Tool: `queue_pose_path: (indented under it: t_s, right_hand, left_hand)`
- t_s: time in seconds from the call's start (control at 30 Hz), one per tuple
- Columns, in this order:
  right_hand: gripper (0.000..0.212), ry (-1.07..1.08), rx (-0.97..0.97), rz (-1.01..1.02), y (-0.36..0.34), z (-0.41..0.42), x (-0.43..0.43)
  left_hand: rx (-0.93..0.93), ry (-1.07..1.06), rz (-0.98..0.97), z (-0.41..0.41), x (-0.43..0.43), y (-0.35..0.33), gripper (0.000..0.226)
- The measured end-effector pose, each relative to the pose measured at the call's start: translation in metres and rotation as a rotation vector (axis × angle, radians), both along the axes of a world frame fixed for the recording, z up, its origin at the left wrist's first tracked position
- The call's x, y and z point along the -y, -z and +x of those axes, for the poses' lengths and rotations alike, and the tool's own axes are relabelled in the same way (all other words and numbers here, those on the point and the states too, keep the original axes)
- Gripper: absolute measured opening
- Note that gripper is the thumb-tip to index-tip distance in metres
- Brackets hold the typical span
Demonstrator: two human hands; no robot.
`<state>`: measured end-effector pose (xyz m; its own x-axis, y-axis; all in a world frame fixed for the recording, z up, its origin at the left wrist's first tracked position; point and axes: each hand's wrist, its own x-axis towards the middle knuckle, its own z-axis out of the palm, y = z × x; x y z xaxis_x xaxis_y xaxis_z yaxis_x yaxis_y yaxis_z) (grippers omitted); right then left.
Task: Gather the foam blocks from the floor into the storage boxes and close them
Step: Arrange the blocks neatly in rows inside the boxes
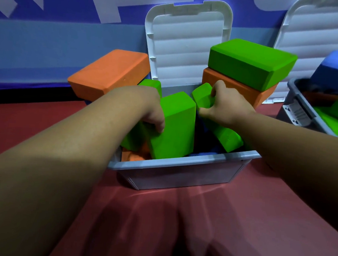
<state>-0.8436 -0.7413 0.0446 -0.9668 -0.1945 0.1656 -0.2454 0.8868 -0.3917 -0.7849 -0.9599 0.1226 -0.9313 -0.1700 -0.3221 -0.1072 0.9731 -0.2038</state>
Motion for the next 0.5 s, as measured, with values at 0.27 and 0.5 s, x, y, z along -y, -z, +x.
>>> queue_pose_path:
  t_s: [0.27,0.5]
  right_hand:
    - [0.06,0.155,-0.201,-0.312,-0.034,0.005,-0.005]
    - [0.023,0.043,0.008,-0.509,-0.023,0.003,0.007]
  left_hand:
    - [-0.196,-0.116,0.034,-0.01,-0.006,0.015,0.121]
    - [-0.323,0.053,0.08,-0.015,-0.006,0.038,0.092]
